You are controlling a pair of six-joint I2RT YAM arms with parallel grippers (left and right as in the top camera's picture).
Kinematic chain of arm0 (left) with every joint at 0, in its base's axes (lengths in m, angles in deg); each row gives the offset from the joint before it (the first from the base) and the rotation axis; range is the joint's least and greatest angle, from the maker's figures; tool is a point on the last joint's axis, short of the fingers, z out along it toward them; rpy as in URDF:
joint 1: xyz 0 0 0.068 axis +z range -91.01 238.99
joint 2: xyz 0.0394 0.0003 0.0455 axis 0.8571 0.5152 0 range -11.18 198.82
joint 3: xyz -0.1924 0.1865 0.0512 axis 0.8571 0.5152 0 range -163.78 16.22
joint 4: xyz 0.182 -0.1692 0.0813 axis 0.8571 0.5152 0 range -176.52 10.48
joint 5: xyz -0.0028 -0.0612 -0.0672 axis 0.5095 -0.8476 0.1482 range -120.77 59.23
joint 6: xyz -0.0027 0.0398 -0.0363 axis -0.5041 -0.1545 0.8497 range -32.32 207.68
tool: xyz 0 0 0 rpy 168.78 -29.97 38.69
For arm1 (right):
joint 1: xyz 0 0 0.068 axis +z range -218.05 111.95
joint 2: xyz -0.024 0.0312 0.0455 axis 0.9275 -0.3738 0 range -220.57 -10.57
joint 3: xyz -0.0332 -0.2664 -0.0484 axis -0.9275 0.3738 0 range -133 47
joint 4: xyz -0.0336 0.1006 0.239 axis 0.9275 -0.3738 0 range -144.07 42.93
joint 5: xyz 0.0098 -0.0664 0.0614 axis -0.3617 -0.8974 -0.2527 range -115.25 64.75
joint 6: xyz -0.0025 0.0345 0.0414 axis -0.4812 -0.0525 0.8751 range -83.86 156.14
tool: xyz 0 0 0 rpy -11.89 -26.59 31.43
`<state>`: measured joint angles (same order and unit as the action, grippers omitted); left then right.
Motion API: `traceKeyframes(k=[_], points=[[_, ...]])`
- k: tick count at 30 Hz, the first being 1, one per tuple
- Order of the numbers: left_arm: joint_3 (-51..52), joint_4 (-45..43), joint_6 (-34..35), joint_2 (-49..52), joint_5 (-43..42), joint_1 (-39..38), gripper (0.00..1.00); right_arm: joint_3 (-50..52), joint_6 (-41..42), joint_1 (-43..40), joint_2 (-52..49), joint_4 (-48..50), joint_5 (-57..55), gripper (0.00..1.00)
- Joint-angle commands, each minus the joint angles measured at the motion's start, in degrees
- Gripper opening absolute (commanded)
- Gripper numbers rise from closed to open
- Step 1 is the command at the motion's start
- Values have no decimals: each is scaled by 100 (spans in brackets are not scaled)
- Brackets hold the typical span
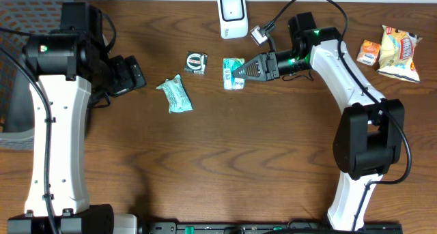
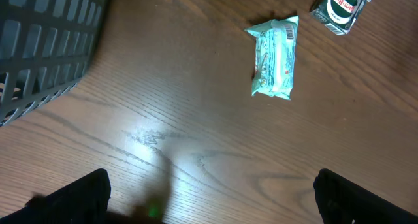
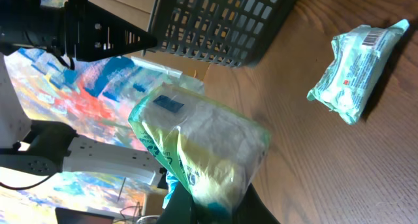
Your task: Scan the item barcode
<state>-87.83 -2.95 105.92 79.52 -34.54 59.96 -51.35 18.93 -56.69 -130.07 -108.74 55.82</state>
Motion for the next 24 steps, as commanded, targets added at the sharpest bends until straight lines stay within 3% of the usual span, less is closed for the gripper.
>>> traceKeyframes(k=[1, 6, 12, 15, 18, 24], points=[[26, 15, 72, 13, 13, 9, 98, 0, -101, 39, 90, -9, -103, 1], [26, 15, 74, 13, 13, 9, 98, 0, 411, 166, 90, -4, -1344, 1], [26, 15, 72, 13, 13, 9, 98, 0, 2258, 780, 90, 57, -6284, 1], [26, 15, 72, 13, 13, 9, 98, 0, 2358, 1095, 90, 245, -7624, 1], [26, 15, 74, 13, 13, 9, 98, -11, 2358, 1290, 90, 647, -8336, 1], [26, 15, 74, 13, 13, 9, 98, -826, 2197, 1270, -66, 848, -8474, 1]])
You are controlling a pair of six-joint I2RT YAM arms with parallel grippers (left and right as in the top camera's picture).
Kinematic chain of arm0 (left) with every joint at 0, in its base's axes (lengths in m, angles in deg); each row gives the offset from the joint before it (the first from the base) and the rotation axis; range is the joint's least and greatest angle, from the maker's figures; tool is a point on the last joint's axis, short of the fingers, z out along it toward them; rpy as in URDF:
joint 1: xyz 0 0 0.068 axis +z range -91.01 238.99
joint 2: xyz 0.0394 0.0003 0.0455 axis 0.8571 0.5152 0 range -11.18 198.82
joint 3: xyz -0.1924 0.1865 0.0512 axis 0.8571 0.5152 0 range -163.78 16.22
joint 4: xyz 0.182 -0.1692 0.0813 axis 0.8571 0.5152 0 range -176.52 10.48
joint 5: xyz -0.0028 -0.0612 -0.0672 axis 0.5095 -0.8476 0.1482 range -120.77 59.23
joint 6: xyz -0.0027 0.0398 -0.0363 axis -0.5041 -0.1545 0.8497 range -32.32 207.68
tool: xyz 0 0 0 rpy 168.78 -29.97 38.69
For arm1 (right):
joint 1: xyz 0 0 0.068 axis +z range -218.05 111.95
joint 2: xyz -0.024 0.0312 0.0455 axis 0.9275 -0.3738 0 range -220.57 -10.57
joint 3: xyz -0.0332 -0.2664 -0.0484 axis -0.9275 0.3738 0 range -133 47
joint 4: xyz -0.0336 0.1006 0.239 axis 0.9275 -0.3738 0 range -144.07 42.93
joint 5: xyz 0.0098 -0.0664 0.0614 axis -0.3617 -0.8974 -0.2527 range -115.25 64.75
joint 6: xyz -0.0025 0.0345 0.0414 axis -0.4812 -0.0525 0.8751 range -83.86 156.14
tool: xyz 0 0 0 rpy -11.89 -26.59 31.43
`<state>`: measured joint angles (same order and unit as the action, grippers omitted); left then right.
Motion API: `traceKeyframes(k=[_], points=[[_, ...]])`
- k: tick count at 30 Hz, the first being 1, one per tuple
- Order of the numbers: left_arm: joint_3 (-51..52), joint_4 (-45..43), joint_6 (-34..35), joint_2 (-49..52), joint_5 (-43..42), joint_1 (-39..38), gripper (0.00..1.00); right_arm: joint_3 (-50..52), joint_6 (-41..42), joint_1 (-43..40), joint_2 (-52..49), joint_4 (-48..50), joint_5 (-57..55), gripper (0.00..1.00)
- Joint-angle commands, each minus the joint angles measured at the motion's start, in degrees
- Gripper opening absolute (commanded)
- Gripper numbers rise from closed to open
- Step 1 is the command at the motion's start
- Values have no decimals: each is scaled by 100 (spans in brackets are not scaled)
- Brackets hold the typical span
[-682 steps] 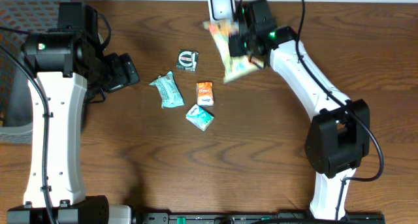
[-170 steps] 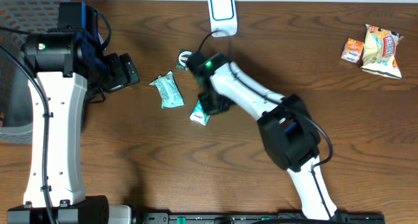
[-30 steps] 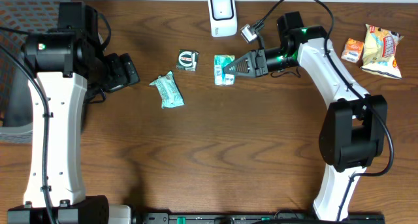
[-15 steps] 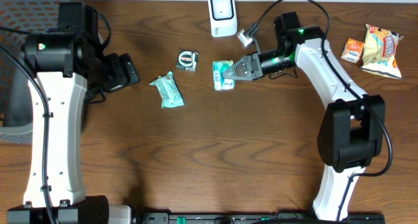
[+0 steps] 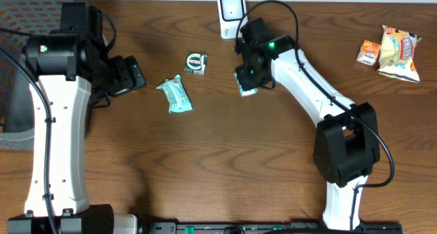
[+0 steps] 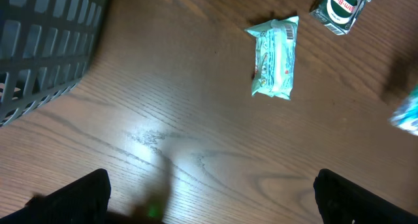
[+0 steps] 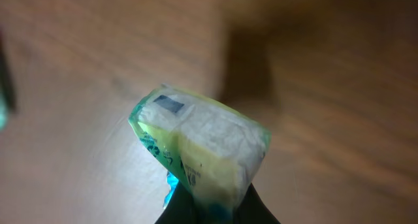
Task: Scan the item barcode
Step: 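Raise the Kleenex box in front of the scanner window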
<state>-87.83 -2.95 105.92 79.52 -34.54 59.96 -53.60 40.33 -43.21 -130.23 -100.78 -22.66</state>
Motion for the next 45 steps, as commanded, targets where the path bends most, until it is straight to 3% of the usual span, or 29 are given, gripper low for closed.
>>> traceKeyframes(k=[1, 8, 13, 17, 20, 28, 37, 45], points=[[26, 15, 74, 13, 13, 9, 98, -817, 35, -101, -105, 33, -673, 1], [26, 15, 74, 13, 13, 9, 98, -2520, -817, -184, -946, 170, -1335, 1], [26, 15, 72, 13, 13, 9, 98, -2686, -2426, -127, -1440, 1764, -2765, 1], [26, 15, 74, 13, 13, 9, 98, -2686, -3880, -57, -1694, 2736, -2730, 1], [26, 15, 74, 13, 13, 9, 98, -2686, -4380, -42, -1906, 3311, -2566, 1], [26, 15, 72, 13, 13, 9, 98, -2684, -6096, 28, -2299, 3499, -2216, 1], [26, 15, 74, 13, 13, 9, 98, -2680, -6229, 44, -2341, 3622, -2234, 1], [26, 15, 74, 13, 13, 9, 98, -2680, -4948, -83, -2050, 3849, -2297, 1]])
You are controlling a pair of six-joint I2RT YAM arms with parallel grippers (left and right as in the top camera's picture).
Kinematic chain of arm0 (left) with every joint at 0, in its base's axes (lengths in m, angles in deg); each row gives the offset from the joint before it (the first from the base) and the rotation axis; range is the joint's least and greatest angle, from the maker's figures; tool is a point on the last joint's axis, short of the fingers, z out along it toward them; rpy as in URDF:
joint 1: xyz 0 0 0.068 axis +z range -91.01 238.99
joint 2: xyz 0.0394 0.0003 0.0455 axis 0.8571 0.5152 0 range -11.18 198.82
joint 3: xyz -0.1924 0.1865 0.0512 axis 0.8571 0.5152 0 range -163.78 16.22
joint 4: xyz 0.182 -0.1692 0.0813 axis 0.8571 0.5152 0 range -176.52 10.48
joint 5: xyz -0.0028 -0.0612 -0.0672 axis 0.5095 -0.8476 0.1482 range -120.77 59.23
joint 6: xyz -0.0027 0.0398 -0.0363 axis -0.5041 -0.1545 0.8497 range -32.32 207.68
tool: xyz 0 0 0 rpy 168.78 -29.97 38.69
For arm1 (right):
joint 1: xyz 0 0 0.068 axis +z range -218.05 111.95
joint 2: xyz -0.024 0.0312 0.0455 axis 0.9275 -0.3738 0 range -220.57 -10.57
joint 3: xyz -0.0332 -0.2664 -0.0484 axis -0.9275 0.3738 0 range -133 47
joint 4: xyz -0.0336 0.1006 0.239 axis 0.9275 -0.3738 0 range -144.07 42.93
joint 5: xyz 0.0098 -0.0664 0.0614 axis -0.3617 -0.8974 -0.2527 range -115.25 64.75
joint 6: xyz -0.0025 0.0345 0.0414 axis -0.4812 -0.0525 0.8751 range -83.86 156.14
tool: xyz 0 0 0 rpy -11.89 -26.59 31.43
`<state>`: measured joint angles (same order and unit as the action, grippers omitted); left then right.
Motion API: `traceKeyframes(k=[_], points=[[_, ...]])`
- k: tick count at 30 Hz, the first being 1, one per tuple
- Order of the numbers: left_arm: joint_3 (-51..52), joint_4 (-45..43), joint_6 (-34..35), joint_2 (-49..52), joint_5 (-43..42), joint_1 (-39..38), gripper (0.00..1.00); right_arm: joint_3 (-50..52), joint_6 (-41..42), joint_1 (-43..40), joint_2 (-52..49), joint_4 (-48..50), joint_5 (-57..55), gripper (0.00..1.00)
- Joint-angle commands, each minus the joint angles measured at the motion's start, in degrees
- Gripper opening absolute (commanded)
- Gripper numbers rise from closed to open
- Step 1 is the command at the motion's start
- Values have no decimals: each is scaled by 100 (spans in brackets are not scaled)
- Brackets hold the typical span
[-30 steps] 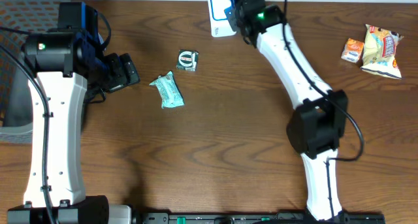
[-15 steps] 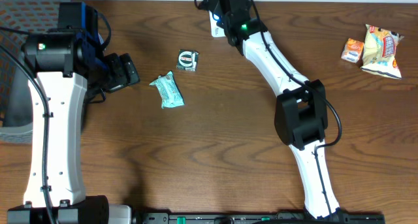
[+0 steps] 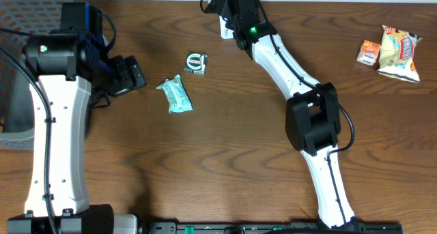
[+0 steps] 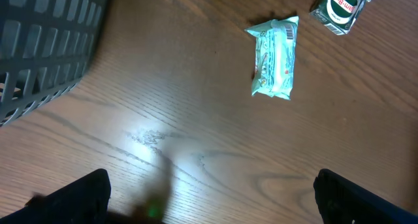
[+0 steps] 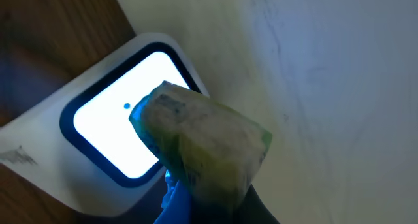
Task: Scan the item barcode
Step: 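Raise the Kleenex box in front of the scanner window, then carry the Kleenex box to the right table edge and release it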
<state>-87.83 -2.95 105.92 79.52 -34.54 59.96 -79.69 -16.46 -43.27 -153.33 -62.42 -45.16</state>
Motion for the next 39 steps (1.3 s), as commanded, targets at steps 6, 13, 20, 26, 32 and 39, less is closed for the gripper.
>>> traceKeyframes(k=[6, 13, 20, 26, 32, 39], points=[[26, 15, 74, 13, 13, 9, 98, -70, 1882, -756, 894, -608, -310, 1], [26, 15, 72, 13, 13, 9, 98, -70, 3156, -1993, 1093, -2396, -302, 1], [26, 15, 72, 13, 13, 9, 98, -57, 3963, -3106, 1014, -3477, -197, 1], [26, 15, 74, 13, 13, 9, 98, -52, 4291, -3720, 957, -3630, 0, 5], [26, 15, 72, 13, 13, 9, 98, -50, 4295, -4011, 920, -3595, 70, 8], [26, 15, 74, 13, 13, 9, 98, -33, 4623, -4210, 739, -3620, 96, 16]])
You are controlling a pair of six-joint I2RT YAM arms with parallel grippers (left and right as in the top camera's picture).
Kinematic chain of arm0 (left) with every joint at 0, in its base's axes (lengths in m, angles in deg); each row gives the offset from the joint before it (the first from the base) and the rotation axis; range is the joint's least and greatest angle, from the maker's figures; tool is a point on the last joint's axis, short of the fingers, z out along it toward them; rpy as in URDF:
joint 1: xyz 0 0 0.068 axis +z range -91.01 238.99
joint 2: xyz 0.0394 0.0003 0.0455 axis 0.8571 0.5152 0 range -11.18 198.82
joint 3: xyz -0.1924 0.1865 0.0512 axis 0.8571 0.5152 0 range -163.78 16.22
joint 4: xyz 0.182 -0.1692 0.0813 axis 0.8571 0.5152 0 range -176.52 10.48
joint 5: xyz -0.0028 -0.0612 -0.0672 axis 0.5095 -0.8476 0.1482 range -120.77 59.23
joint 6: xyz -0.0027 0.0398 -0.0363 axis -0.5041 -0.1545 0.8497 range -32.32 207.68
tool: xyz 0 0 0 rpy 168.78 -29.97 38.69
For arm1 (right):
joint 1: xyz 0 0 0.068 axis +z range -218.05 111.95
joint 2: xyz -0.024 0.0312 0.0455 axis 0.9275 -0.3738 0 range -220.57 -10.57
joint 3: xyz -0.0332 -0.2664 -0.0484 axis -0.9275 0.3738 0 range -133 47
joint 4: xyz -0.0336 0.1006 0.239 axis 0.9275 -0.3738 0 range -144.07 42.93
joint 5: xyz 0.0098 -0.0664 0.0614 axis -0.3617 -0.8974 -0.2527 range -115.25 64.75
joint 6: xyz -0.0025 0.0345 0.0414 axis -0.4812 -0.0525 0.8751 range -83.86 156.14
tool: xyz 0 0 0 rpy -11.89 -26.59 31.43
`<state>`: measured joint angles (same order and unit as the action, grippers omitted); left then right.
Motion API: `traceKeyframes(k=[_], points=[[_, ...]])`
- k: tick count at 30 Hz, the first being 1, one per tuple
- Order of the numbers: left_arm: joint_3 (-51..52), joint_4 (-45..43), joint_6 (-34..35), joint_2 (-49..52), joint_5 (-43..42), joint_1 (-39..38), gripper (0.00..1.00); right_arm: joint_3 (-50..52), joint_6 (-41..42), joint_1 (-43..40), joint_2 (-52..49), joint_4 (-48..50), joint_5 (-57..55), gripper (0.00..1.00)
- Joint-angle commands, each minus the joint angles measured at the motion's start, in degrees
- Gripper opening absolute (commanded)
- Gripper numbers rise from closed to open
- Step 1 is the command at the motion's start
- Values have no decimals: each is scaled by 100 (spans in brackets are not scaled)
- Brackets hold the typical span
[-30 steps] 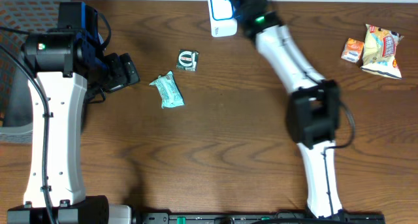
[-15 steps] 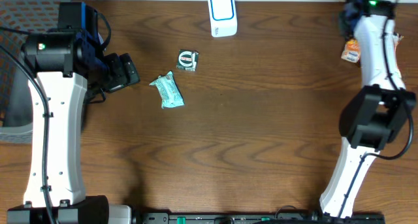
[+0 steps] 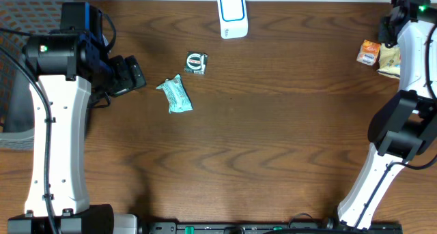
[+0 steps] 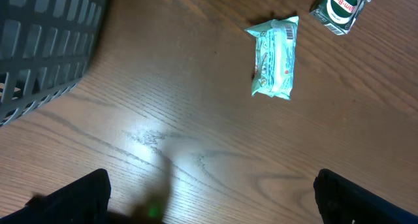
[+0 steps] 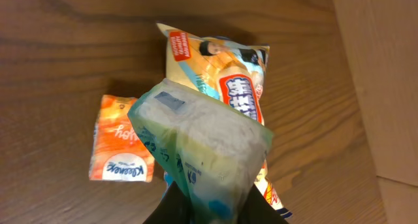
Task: Scan the item barcode
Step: 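Carry the Kleenex box to the right table edge and release it, then move the right gripper to the teal wipes pack and grasp it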
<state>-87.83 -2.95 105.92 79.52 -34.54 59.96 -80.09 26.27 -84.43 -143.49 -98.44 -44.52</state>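
Note:
A pale green and white tissue pack [image 5: 202, 145] fills the right wrist view, with my right gripper [image 5: 212, 208] shut on its lower end. It hangs over an orange Kleenex packet [image 5: 124, 149] and a yellow snack bag [image 5: 222, 67] at the table's far right. The white barcode scanner [image 3: 232, 14] stands at the back centre, far from the pack. My left gripper [image 4: 212, 208] is open above bare wood, its fingers [image 4: 72, 198] wide apart. A mint wrapped packet [image 4: 275, 56] and a black round tin [image 4: 339, 7] lie ahead of it.
A dark mesh basket [image 4: 46, 41] sits at the far left edge. The mint packet [image 3: 175, 95] and black tin [image 3: 196, 62] lie left of centre. The orange packet [image 3: 369, 52] and snack bag [image 3: 392, 60] lie by the right arm's upper link [image 3: 413, 43].
My right gripper, still shut on the tissue pack, has moved from in front of the scanner's lit face to above the snack pile at the far right. The left arm is unchanged.
My right gripper held the tissue pack near the table's middle, right of the black tin. Then it was just below the scanner, then right against the scanner's lit window. Now it holds the pack over the far right pile. The left gripper stayed open throughout.

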Motion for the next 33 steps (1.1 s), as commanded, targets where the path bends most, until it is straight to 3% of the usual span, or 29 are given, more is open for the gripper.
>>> traceKeyframes(k=[1, 3, 4, 10, 16, 23, 27, 29, 33], points=[[26, 15, 74, 13, 13, 9, 98, 7, 391, -94, -247, -28, 37, 24], [26, 15, 72, 13, 13, 9, 98, 7, 431, -81, -247, -20, 37, 50], [26, 15, 72, 13, 13, 9, 98, 7, 428, -74, -247, -7, 35, 56], [26, 15, 74, 13, 13, 9, 98, 0, 426, 7, -240, -101, 39, 68], [26, 15, 72, 13, 13, 9, 98, -9, 424, 339, -131, -278, 332, 66], [26, 15, 72, 13, 13, 9, 98, -9, 448, 1023, 337, -188, 3036, 66], [26, 15, 74, 13, 13, 9, 98, -9, 863, 1561, 411, -76, 4675, 65], [26, 15, 74, 13, 13, 9, 98, -2, 1029, 1851, 363, -87, 5125, 61], [26, 15, 72, 13, 13, 9, 98, 2, 1158, 2524, 267, -308, 5289, 68]])
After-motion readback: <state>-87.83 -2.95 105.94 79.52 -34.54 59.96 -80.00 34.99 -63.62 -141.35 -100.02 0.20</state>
